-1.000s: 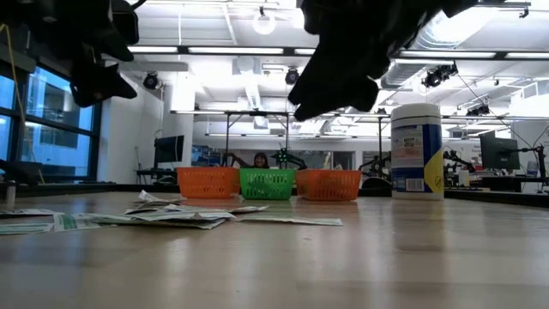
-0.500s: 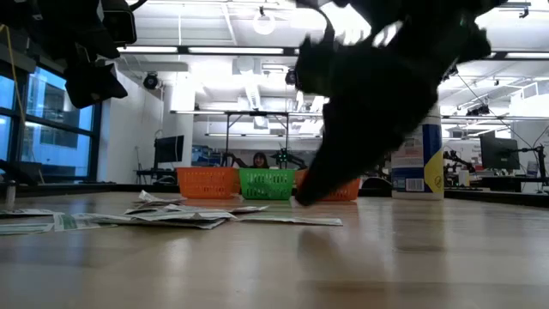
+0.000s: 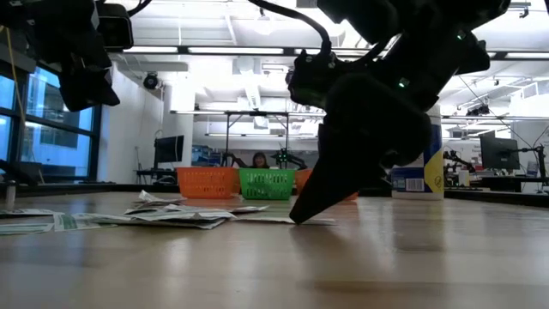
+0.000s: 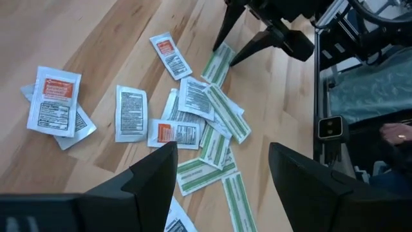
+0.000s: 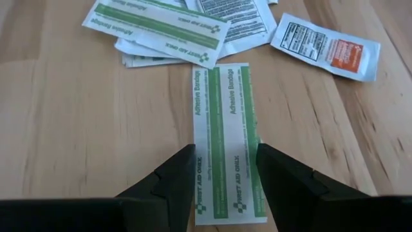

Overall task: Pick & Place First Aid Supplies
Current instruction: Put the bandage pack into the right orange bin

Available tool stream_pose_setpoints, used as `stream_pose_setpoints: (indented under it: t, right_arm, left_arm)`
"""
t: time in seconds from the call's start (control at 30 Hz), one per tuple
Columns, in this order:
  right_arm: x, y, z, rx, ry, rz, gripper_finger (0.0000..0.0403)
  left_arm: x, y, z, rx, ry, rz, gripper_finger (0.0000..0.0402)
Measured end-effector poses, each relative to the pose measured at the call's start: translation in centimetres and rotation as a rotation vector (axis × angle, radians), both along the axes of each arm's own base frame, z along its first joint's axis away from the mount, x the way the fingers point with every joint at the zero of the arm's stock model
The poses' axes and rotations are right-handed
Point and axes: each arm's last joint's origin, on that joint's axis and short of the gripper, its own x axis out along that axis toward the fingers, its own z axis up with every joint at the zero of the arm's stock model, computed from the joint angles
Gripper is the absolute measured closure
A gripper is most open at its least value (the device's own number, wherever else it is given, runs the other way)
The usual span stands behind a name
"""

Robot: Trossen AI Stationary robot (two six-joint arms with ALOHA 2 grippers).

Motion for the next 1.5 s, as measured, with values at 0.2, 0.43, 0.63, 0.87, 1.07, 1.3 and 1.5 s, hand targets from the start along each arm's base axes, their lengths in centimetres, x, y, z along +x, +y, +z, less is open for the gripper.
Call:
stream_pose_setpoints:
  t: [0.2,0.43,0.63,0.87,1.07,1.3,1.5]
  right_arm:
    - [0.0,0.1,-0.7,0.015,0.027,0.007,0.0270]
    - [-0.1,0.1,-0.7,0.028,0.029,-0.018,0.0327]
    - [0.0,0.2,-0.8,0.055,0.021,-0.035,0.0386]
    - [0.1,0.2,-0.6,0.095,-0.001,-0.080,0.0400]
    - [-0.5,0.0,1.3,0.086,-0.008,-0.109,0.0402]
    - [-2.4,-1.3,5.2,-0.014,0.030,-0.166,0.0402]
    - [-4.0,-2.8,8.3,-0.068,0.045,-0.209,0.0403]
  left_arm:
    - [0.0,0.0,0.0,0.000,0.002,0.001,0.0161]
    - [0.0,0.0,0.0,-0.002,0.004,0.003,0.0161]
    - [0.0,0.0,0.0,-0.010,0.006,0.007,0.0161]
    - [0.0,0.0,0.0,-0.021,0.009,0.014,0.0161]
    - [0.0,0.0,0.0,-0.022,0.009,0.014,0.0161]
    - [0.0,0.0,0.0,-0.022,0.004,0.016,0.0161]
    - [0.0,0.0,0.1,-0.024,-0.001,0.017,0.0161]
